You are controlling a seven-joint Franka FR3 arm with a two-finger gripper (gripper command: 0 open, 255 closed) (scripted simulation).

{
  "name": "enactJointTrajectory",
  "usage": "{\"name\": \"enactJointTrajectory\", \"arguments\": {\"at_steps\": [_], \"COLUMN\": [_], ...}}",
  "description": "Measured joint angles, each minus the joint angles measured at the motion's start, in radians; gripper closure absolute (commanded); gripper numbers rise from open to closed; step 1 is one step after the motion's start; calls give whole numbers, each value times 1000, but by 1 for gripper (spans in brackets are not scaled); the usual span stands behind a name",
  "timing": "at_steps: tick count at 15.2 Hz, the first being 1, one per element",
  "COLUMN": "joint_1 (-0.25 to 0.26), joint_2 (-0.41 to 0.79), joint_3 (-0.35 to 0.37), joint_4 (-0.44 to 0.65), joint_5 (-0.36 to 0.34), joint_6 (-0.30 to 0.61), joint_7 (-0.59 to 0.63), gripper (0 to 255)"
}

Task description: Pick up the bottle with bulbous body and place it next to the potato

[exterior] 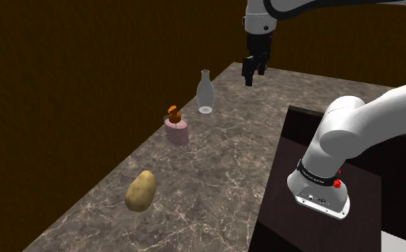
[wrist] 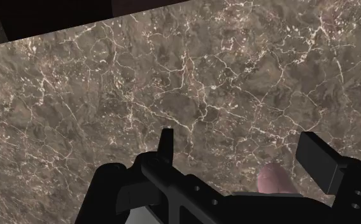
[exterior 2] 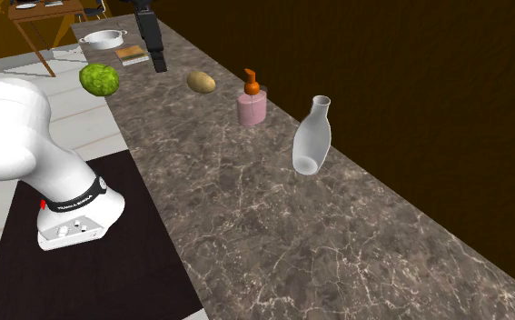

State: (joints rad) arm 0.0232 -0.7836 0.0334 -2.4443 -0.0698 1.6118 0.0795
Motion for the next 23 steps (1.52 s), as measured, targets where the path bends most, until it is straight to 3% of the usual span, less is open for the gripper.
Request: {"name": "enactJointTrajectory", "arguments": {"at_steps": [2,9,17,23], "joint_1": [-3,-37,-61,-79], "joint_2": [15,239,519,749], "joint_3": [-4,-66,-126,-164], "joint_4": [2,85,256,452], "joint_5": [-2,-22,-3,42], "joint_6": [15,188,333,392], "joint_7": [-2,-35,-74,-117], "gripper": [0,0,0,0]}}
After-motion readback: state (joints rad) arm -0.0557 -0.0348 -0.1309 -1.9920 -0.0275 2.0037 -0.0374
